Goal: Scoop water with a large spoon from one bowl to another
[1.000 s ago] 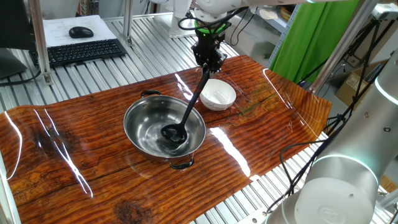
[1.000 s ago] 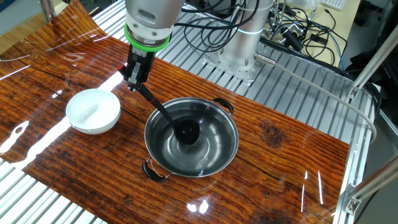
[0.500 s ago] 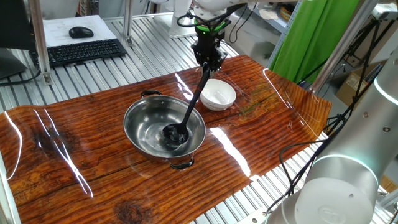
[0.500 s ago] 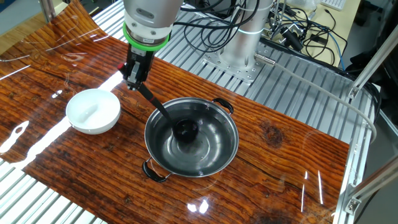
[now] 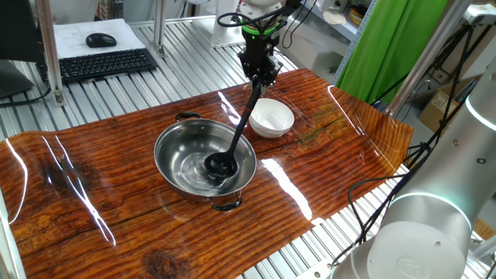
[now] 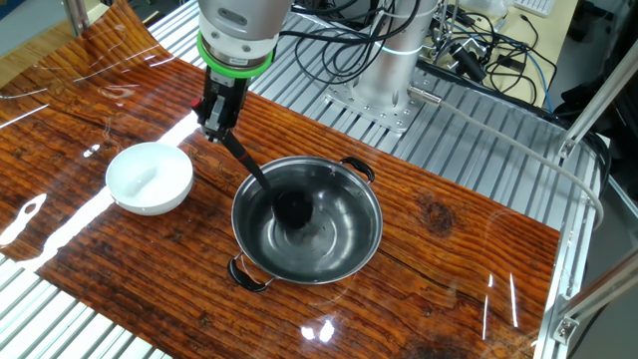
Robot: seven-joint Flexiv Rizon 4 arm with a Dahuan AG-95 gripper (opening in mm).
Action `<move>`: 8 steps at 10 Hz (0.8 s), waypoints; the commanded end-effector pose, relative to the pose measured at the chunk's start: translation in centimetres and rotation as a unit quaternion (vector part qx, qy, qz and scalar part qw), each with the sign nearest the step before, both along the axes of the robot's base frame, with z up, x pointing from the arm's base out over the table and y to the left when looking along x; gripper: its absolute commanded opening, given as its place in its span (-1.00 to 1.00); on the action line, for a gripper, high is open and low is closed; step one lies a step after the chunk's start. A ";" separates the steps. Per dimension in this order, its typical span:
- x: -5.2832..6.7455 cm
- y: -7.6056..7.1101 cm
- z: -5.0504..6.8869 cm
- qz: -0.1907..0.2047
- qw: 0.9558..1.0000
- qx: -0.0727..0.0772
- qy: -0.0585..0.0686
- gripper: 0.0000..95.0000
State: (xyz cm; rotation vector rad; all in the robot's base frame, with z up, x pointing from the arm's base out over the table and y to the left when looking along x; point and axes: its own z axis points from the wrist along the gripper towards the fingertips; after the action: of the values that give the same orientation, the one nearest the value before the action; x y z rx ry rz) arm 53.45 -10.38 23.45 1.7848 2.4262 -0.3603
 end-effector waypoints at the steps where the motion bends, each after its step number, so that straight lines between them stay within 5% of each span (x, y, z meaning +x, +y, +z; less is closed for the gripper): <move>1: 0.0 0.0 0.0 -0.002 1.000 0.003 -0.002 -1.00; 8: -0.4 0.3 -0.4 0.002 1.000 0.001 -0.010 -1.00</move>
State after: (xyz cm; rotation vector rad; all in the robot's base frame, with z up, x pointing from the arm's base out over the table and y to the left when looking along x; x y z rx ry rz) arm 53.01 -10.06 22.89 1.7734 2.4170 -0.3390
